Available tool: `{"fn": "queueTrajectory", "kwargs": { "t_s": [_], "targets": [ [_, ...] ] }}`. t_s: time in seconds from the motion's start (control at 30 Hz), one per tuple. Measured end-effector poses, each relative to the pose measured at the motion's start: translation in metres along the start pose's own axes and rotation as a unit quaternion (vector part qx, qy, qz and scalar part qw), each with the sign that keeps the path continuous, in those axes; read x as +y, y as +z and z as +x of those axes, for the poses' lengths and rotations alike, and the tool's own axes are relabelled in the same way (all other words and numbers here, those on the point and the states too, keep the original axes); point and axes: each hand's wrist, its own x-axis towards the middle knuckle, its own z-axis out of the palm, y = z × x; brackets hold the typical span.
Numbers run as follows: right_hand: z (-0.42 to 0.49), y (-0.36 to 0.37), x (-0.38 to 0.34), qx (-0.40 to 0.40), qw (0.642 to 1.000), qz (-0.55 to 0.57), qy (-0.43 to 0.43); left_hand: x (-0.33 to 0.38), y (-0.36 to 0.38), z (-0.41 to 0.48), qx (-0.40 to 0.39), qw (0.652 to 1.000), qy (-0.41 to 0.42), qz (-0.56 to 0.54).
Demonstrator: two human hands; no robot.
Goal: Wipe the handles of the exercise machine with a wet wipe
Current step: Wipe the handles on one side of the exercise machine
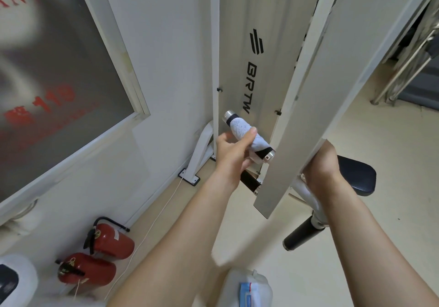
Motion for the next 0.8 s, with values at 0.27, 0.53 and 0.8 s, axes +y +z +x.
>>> {"fn": "queueTrajectory", "kwargs": {
  "t_s": [0.27, 0.53, 0.8],
  "targets": [
    [0.023, -0.003, -0.023, -0.131, 0.981, -0.127, -0.071, 0.029, -0.023, -0.013, 0.082, 0.933, 0.268, 0.225],
    [0.066, 0.031, -0.068, -0.312, 0.908, -0.275, -0.044, 0.087, -0.026, -0.004, 0.026, 0.962, 0.227, 0.146],
    [0.096, 0.063, -0.079, -0.439, 0.834, -0.332, -0.023, 0.060, 0.005, 0.002, 0.026, 0.950, 0.247, 0.187]
  ]
}}
